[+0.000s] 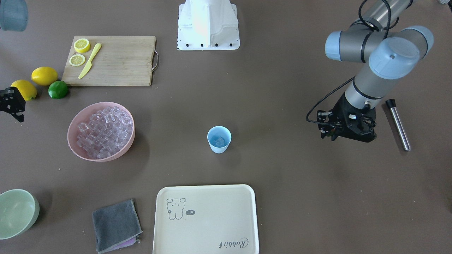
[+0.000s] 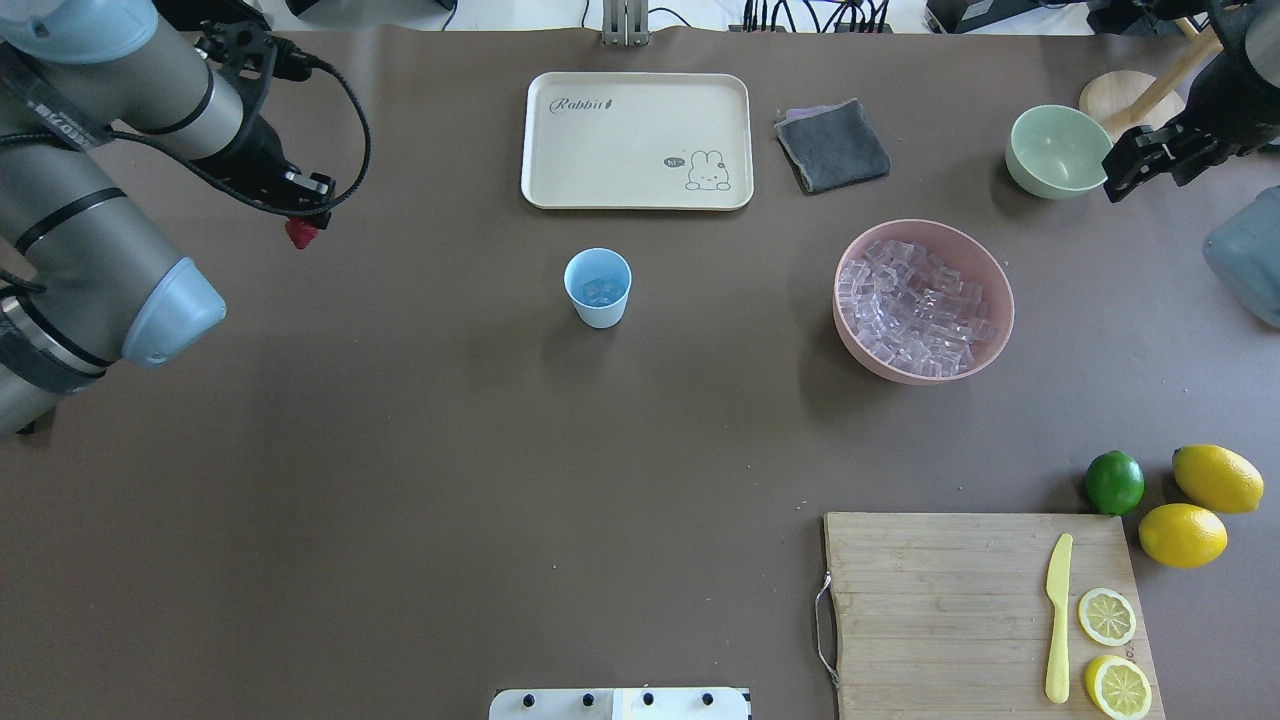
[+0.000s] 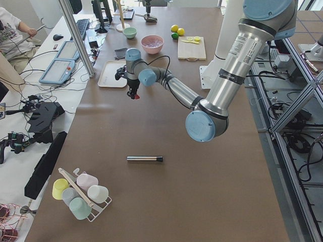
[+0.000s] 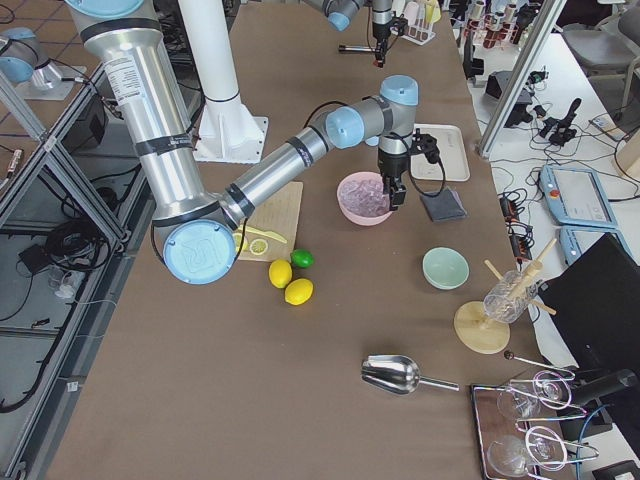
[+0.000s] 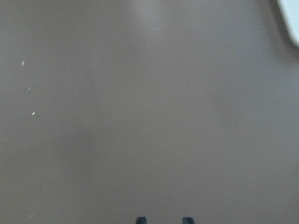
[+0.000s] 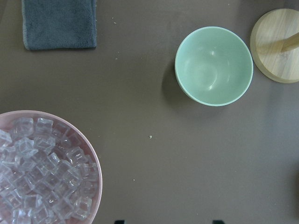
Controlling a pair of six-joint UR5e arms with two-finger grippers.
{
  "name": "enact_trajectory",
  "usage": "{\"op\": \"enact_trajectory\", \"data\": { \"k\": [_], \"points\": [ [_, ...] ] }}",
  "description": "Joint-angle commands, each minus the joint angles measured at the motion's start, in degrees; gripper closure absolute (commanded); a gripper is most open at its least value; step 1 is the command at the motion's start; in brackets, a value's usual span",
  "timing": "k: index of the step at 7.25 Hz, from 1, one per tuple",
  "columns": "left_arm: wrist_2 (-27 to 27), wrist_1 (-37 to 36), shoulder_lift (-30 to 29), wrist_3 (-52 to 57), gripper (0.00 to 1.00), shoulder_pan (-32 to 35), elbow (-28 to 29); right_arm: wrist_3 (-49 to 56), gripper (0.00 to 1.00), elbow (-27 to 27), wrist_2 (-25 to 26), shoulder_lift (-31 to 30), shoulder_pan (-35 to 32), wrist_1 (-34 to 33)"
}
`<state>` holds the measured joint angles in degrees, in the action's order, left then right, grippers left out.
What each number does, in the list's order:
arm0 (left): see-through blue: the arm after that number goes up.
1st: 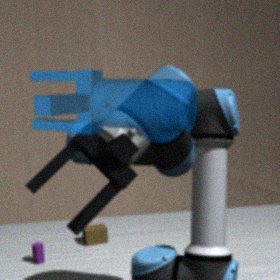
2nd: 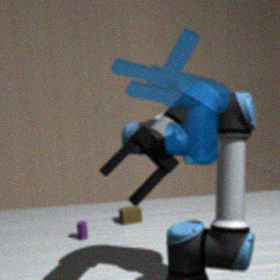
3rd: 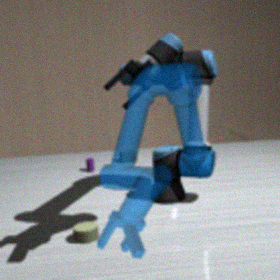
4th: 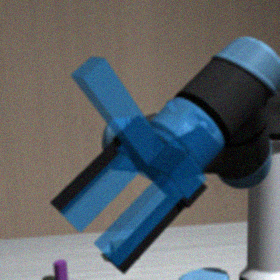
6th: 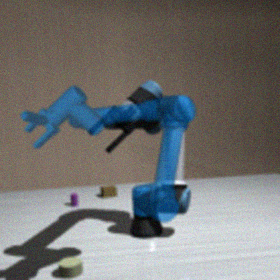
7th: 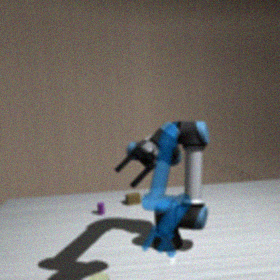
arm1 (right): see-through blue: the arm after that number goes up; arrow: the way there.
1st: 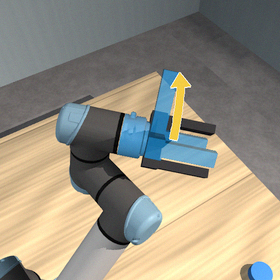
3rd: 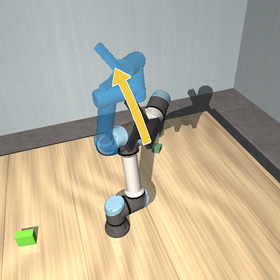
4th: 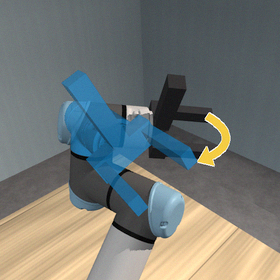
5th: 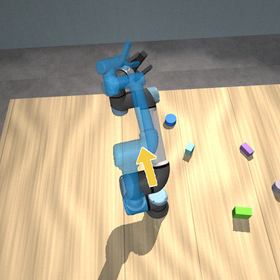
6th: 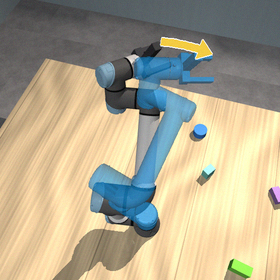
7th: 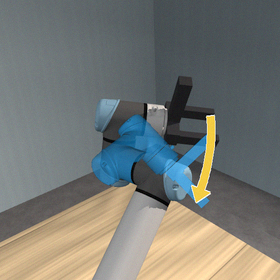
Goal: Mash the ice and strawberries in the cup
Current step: 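Carry the strawberry with the left gripper over the blue cup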
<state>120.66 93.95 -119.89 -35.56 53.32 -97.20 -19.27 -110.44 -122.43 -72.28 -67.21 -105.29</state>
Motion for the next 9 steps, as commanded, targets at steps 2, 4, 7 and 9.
{"op": "enact_trajectory", "data": {
  "k": [2,4,7,9],
  "points": [
    [-0.9,-2.1,-13.8,-11.5,0.96,-7.2,3.0,0.1,0.30,0.1,0.1,0.0,0.0,0.0],
    [-8.8,3.0,-17.6,-18.5,0.96,-12.8,5.9,-0.1,0.30,0.1,0.0,0.0,0.1,0.0],
    [-13.7,8.4,-21.0,-20.3,0.96,-15.5,14.4,0.0,0.30,0.1,0.0,0.0,0.5,0.0],
    [-17.6,14.1,-20.8,-20.7,0.95,-16.7,19.1,0.0,0.30,0.1,0.0,0.0,0.5,0.0]
  ]
}}
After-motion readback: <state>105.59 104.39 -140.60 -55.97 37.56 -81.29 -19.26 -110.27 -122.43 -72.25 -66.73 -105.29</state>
